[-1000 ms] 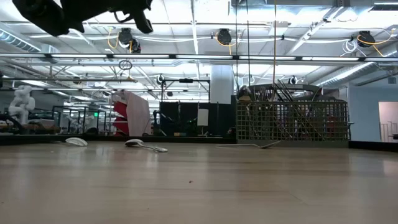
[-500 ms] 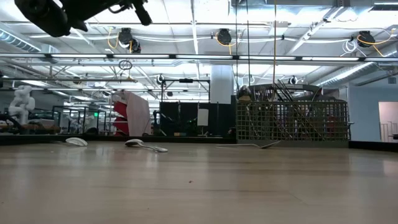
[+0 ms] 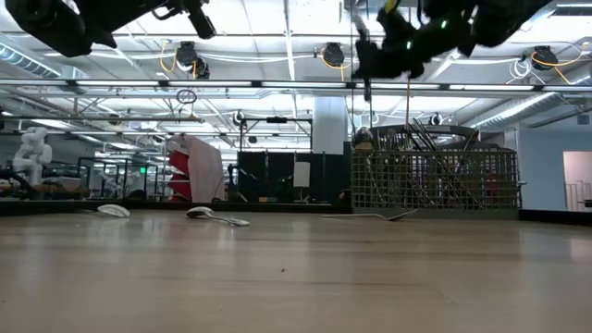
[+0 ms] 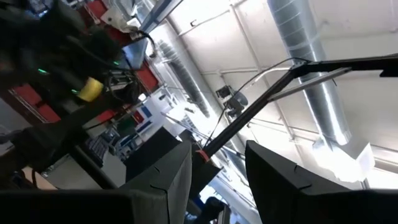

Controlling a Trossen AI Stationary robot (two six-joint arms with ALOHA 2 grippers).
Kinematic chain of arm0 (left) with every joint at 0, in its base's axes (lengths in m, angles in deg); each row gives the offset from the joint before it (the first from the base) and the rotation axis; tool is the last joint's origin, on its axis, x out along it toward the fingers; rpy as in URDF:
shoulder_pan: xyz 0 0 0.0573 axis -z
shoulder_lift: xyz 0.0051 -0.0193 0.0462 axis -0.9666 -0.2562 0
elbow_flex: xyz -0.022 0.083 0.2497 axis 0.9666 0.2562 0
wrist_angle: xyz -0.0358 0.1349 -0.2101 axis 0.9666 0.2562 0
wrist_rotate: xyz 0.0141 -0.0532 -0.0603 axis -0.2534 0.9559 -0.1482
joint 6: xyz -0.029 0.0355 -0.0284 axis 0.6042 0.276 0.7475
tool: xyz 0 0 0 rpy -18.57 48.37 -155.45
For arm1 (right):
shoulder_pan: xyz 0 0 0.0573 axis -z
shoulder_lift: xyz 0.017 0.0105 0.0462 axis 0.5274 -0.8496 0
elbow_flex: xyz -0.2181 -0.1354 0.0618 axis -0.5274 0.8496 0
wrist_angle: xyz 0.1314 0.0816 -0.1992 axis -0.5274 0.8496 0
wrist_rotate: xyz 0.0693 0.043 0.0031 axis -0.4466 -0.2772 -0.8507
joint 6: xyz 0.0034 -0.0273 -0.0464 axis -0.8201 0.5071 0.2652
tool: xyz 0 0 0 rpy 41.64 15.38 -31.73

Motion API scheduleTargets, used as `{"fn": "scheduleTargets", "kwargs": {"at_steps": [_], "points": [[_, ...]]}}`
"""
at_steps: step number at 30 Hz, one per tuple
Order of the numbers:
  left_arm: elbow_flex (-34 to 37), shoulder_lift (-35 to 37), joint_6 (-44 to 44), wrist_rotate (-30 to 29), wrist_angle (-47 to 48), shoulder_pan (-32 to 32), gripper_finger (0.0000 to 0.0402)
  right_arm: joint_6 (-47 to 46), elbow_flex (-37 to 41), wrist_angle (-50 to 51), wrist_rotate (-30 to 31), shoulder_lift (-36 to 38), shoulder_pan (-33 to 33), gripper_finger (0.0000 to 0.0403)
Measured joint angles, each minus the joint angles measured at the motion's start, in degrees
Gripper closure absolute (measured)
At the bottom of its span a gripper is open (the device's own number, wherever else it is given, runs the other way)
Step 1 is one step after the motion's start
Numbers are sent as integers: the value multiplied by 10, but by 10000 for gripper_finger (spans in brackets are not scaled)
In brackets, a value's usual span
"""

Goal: Sort silverware
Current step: Put the silver spoon into the gray utensil holder

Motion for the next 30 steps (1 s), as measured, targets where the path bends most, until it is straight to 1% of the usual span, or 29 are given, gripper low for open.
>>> {"fn": "scheduleTargets", "kwargs": {"at_steps": [4, 9, 13, 15, 21, 25, 30], "points": [[1, 7, 1, -7, 0, 0, 246, -3, 2, -14, -1, -31, 43, 391], [1, 19, 1, -17, 9, -2, 246, -37, 1, -28, -2, -87, 85, 391], [1, 27, 1, -19, 36, -2, 246, -45, 1, -56, -20, -131, 97, 391], [1, 31, 1, -20, 36, -1, 246, -44, 1, -68, -19, -148, 97, 391], [12, 52, -5, -24, 37, -1, 246, -42, 0, -77, -19, -161, 100, 389], [45, 90, -10, -59, 37, 0, 246, -47, 0, -69, -20, -159, 109, 389], [107, 160, -16, -134, 37, 12, 246, -87, 0, -63, -18, -158, 117, 388]]}}
